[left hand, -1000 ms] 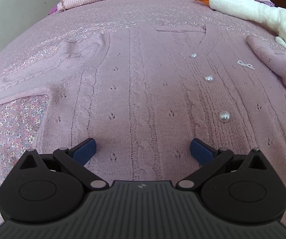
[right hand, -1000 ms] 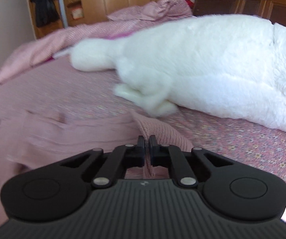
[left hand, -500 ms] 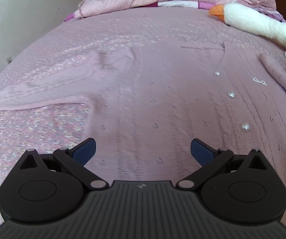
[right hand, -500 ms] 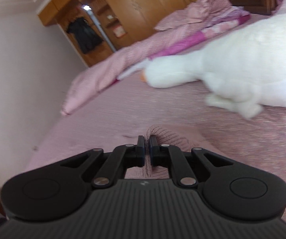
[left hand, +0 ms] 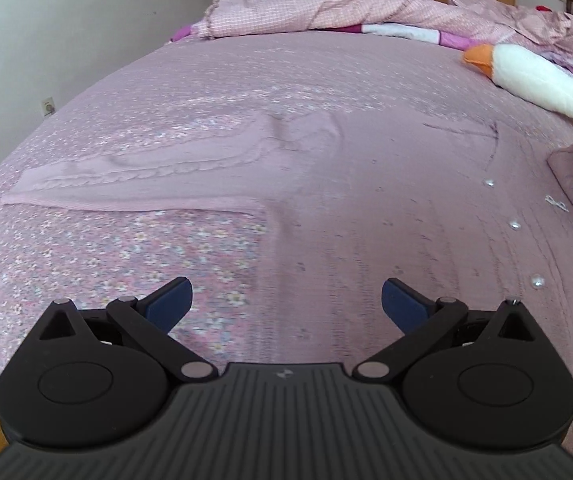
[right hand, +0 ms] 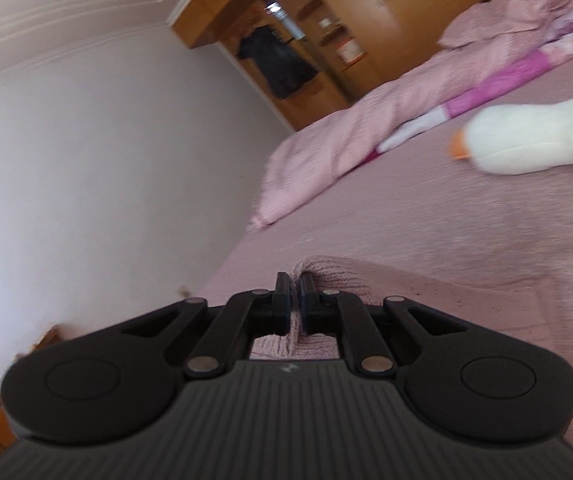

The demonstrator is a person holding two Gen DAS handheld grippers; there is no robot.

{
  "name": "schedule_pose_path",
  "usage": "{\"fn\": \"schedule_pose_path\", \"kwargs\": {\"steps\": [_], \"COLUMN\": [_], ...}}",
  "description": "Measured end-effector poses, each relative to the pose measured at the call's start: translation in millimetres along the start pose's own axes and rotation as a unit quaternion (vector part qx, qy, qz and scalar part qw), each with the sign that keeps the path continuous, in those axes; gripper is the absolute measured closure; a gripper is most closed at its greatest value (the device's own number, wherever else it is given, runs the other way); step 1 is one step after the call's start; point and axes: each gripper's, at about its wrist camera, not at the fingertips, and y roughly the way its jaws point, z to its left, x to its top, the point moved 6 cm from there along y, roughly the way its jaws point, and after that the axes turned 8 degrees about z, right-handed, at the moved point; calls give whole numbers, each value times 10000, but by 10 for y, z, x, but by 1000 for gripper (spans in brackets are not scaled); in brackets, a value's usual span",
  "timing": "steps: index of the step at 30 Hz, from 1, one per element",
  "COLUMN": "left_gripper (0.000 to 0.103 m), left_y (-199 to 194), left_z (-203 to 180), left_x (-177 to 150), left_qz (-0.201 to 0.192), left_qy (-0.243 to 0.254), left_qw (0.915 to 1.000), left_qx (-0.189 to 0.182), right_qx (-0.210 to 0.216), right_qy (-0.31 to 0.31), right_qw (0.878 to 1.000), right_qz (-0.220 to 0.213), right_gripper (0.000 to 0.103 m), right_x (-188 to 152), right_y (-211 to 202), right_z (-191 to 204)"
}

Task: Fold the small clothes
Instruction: 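Lift the sleeve and lay it across the cardigan body with the right gripper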

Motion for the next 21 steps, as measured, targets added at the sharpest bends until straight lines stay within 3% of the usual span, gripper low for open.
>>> {"fn": "schedule_pose_path", "kwargs": {"steps": [8, 21], "left_gripper": [0, 0], "left_y": [64, 249], "left_z": [333, 593], "left_x": [-17, -28], "left_qz": [29, 187], "left_qy": [-290, -516], "left_qw": [9995, 9983], "left_qx": [103, 208], "right_qx": [642, 573], "right_qy": [318, 763], "right_qw": [9962, 9778], "right_qz": [503, 1867], "right_gripper": [95, 94], "right_x": [-160, -1017], "right_y": [810, 2174], "right_z": [403, 240]}}
